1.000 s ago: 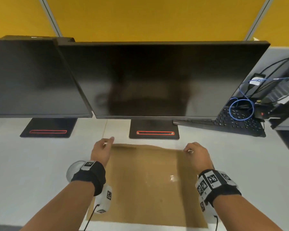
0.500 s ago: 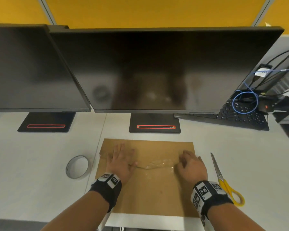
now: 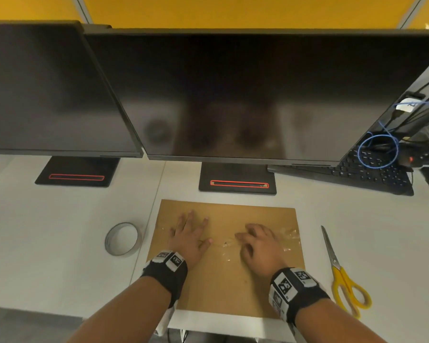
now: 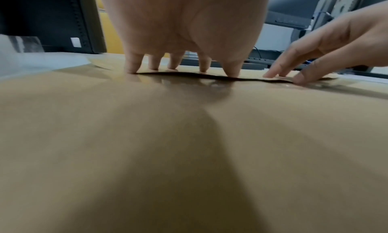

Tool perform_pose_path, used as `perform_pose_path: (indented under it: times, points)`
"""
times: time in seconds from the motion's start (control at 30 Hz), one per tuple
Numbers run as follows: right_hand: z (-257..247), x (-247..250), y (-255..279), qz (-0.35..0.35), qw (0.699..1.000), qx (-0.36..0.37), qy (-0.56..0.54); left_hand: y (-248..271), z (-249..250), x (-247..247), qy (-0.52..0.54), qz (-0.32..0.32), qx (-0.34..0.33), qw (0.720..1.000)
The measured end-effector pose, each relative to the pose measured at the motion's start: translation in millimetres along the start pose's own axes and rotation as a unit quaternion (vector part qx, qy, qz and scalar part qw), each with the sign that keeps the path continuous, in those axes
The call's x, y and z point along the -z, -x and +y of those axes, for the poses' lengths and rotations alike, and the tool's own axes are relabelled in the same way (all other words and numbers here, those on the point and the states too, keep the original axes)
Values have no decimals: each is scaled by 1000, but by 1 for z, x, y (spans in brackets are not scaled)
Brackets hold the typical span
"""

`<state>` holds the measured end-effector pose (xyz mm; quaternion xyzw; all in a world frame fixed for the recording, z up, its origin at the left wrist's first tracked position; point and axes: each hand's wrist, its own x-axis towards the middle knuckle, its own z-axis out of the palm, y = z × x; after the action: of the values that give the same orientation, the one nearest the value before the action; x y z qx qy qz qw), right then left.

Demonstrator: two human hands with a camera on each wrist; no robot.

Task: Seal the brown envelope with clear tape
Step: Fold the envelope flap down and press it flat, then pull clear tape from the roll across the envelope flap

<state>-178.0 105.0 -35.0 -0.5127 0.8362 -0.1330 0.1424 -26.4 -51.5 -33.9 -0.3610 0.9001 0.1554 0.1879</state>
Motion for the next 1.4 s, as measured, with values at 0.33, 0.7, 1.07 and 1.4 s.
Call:
perform_pose_path:
  times: [0.33,0.7,1.07,1.4]
  points:
    - [-35,-2,-29,-38,999,21,-30,14,-39,27,106,242,151,953]
    - [-51,-8,-39,-73,995,46,-43,22,-89,24,252,110,317,908]
    - [-49,-8,-36,-46,984,-33,-171,26,-25,56,325,228,53,916]
    - [-29,23,-35,-79,813,-240,-525,17,38,44,164,171,-77,968]
